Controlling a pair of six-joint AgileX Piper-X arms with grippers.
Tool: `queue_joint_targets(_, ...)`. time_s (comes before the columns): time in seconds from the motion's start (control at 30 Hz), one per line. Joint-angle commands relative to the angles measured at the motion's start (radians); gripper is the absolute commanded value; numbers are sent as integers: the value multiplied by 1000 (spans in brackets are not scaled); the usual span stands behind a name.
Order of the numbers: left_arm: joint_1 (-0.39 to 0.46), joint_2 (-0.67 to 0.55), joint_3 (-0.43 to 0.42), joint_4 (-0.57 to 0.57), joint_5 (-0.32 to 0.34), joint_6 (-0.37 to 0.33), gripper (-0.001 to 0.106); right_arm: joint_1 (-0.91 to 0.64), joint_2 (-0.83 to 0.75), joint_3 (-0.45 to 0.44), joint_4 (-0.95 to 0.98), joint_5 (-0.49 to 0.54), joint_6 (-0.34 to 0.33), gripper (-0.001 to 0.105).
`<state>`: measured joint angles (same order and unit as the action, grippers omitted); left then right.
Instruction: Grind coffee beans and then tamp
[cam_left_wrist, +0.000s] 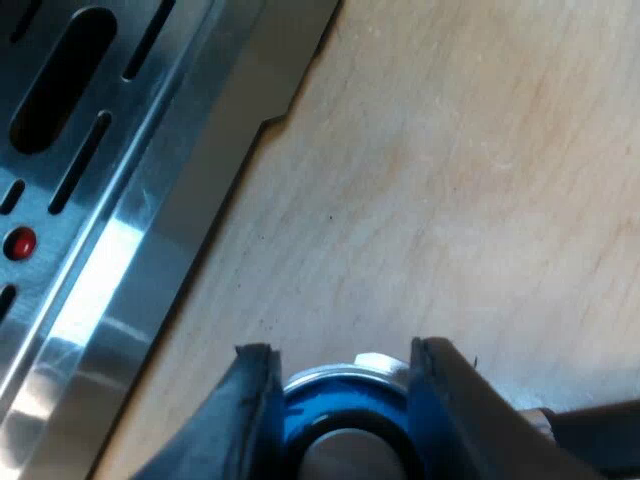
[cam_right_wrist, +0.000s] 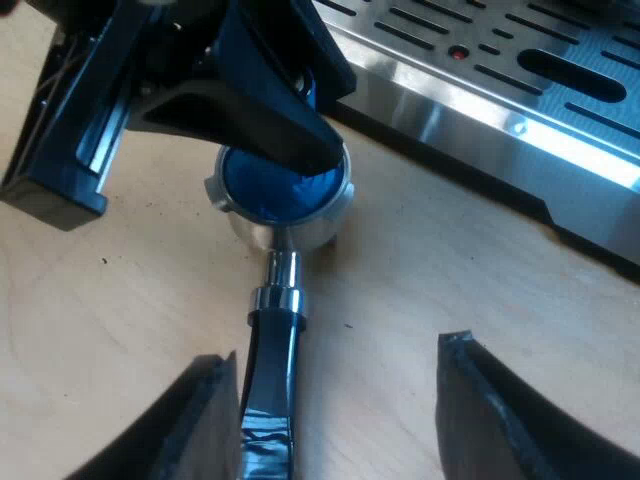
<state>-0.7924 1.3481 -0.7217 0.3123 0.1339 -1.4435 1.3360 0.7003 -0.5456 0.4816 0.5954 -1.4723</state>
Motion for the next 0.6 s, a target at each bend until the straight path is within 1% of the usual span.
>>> queue_joint_targets(0.03,-8,18,6,19,-10,5,1,-7,-4,-3,-7,-1,-12,47)
queue_joint_targets(0.47,-8,18,7,19,-10,5,1,-7,-4,-3,-7,-1,-12,47)
queue_joint_targets(0.53,-8,18,7,19,-10,0,1,-7,-4,-3,-7,-1,-12,47)
queue_joint_targets(0.6,-8,18,7,16,-2,-32,1,-7,-4,-3,-7,-1,-12,47)
